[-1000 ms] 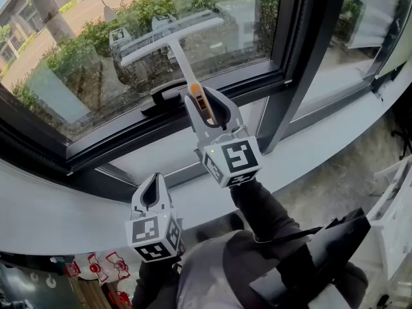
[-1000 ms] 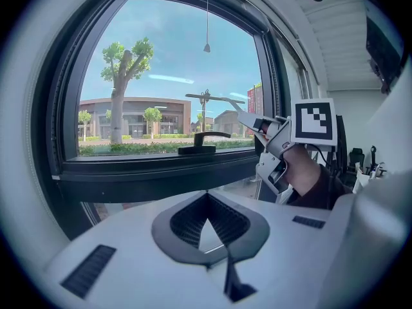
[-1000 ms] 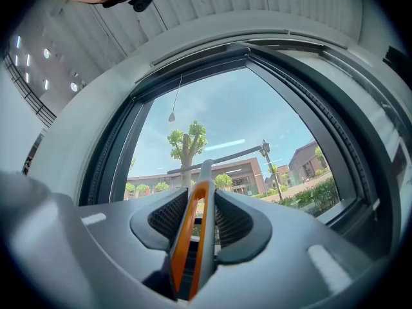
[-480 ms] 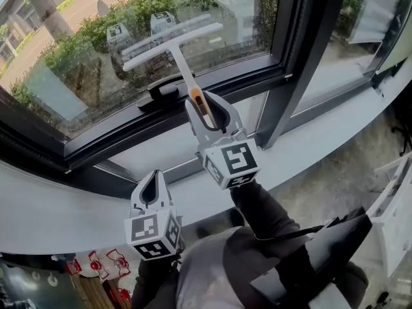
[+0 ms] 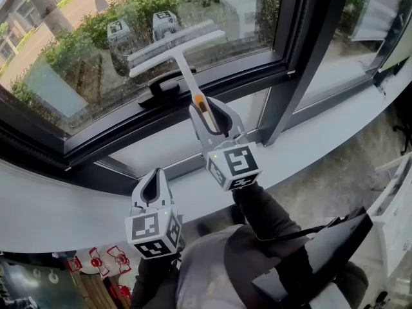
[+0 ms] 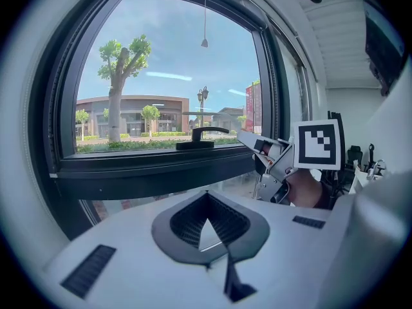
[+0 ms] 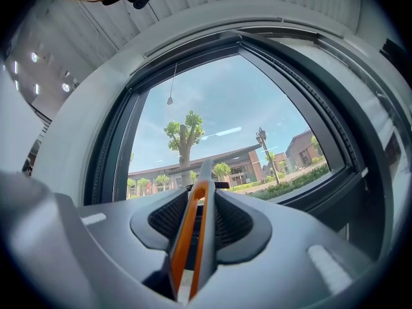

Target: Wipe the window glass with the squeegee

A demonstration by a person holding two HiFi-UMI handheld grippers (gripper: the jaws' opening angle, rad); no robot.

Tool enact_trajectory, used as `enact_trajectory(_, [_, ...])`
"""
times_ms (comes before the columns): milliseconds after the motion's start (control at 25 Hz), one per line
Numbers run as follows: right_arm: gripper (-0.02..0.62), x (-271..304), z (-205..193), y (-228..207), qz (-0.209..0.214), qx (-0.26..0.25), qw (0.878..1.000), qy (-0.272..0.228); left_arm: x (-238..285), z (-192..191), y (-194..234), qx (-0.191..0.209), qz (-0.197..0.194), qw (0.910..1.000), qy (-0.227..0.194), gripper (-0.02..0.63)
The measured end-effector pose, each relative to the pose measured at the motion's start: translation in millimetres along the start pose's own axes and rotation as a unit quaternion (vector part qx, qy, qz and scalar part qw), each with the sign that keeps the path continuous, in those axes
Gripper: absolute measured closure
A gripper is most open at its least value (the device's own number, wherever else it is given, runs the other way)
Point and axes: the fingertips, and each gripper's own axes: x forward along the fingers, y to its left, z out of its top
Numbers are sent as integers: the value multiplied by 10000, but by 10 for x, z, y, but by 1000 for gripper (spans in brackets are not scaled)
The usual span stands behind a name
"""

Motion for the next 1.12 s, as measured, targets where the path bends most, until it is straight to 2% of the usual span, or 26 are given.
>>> enact_trajectory(640, [466, -93, -267, -37, -128, 102, 9993, 339, -33, -93, 68, -70, -117, 9999, 45, 606])
enact_trajectory(960, [466, -88, -326, 14, -248, 230, 9988, 361, -96, -222, 361, -149, -206, 9996, 83, 606])
enact_trajectory(1120, [467, -142, -217, 158, -361, 230, 9989, 196, -210, -309, 558, -164, -269, 9994, 140, 606])
